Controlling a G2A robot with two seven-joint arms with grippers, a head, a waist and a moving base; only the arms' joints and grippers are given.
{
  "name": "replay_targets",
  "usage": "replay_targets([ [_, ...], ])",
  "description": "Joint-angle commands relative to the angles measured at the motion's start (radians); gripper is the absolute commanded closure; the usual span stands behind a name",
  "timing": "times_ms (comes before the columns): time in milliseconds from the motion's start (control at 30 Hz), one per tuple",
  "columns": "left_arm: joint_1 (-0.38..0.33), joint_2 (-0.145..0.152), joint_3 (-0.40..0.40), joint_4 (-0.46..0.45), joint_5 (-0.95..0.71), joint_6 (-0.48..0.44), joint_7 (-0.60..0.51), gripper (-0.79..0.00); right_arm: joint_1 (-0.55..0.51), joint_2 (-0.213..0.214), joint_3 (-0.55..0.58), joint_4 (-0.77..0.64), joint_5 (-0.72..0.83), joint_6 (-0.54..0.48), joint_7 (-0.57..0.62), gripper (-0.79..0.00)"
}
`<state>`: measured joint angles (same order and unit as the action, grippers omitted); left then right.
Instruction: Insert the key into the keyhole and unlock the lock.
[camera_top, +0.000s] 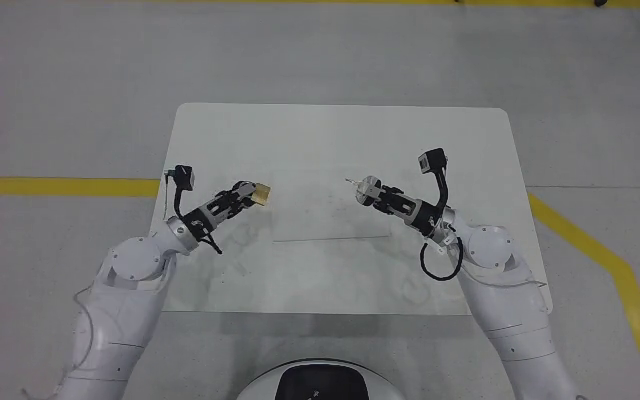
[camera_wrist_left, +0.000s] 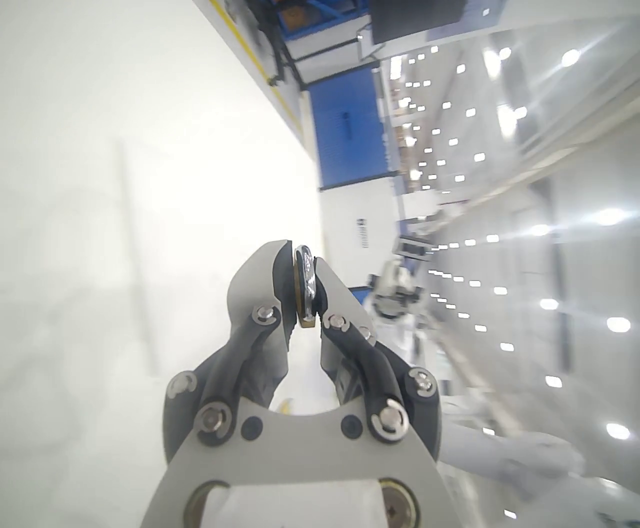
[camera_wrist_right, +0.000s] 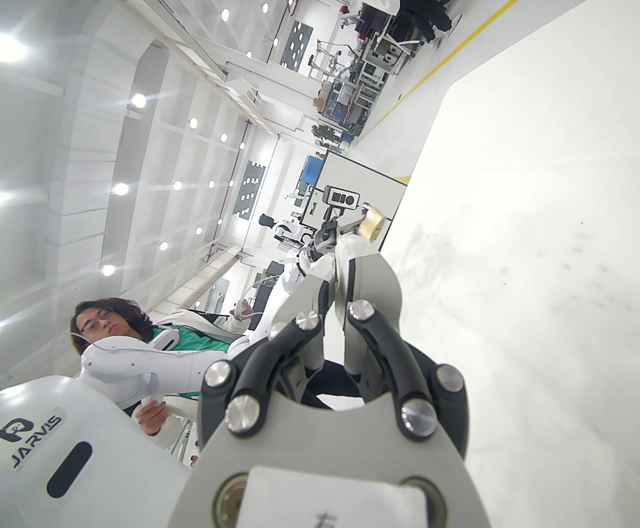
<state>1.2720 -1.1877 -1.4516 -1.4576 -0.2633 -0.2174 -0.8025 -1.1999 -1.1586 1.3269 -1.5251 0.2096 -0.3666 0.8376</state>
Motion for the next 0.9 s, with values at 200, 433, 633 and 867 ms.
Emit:
replay_targets([
  [200, -0.017, -0.001, -0.025, 0.095, -0.445, 0.097, -0.258, 0.000, 0.000, 0.000, 0.000, 0.000, 0.000, 0.000, 0.000, 0.000],
  [433, -0.038, 0.002, -0.020, 0.128, -0.458, 0.105, -0.282, 0.000, 0.000, 0.000, 0.000, 0.000, 0.000, 0.000, 0.000, 0.000],
  [633, -0.053, 0.000, 0.008, 0.132, -0.445, 0.103, -0.273, 0.000, -0.005, -0.001, -0.006, -0.012, 0.003, 0.000, -0.011, 0.000],
  [867, -0.079, -0.009, 0.056, 0.151, -0.438, 0.123, -0.183, 0.000, 0.002, -0.013, -0.089, -0.099, -0.063, -0.037, -0.070, 0.000],
])
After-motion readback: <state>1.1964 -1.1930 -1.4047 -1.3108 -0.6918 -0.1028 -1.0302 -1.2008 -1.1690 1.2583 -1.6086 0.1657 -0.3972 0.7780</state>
